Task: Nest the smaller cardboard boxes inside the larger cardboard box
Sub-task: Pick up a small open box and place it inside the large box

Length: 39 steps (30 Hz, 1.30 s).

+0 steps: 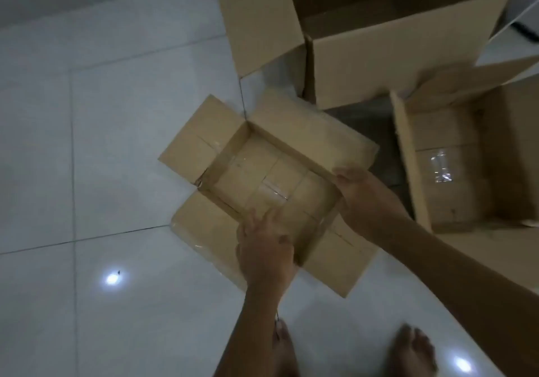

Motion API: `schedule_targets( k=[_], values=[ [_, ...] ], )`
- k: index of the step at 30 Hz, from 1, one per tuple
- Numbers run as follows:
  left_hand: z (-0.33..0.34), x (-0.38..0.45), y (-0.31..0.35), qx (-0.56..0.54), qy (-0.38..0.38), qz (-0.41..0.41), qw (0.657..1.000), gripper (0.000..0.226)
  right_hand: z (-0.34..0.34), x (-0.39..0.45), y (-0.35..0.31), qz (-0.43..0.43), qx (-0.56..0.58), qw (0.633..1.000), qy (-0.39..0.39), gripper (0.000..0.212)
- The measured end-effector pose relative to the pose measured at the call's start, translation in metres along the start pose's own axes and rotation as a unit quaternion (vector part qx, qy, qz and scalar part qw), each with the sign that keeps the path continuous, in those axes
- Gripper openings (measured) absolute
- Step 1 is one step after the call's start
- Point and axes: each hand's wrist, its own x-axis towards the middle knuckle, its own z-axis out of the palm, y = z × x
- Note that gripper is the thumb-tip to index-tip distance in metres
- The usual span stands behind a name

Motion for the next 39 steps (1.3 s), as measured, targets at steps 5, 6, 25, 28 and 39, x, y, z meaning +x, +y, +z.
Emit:
schedule_targets(
  k=[5, 6, 25, 28, 39],
  values=[
    [0.048, 0.063, -0.026, 0.114, 0.038, -0.027, 0.992, 0.066, 0.038, 0.076, 0.015, 0.044, -0.002, 0.999, 0.011, 0.060],
    [0.056, 0.071, -0.032, 0.119, 0.047, -0.034, 0.991, 0.070, 0.047, 0.085, 0.018, 0.045, -0.016, 0.999, 0.024, 0.060],
    [0.076, 0.048, -0.100, 0.017, 0.041, -0.108, 0.993, 0.104, 0.133, -0.008, 0.006, 0.238, 0.119, 0.962, -0.052, 0.089],
    [0.068, 0.061, -0.090, 0.025, 0.038, -0.039, 0.998, 0.107, 0.139, -0.028, 0.017, 0.259, 0.127, 0.956, -0.042, 0.083],
    [0.049, 0.091, 0.003, 0.101, -0.011, 0.008, 0.995, 0.094, 0.092, -0.047, 0.021, 0.338, 0.159, 0.927, -0.024, 0.051]
  ],
)
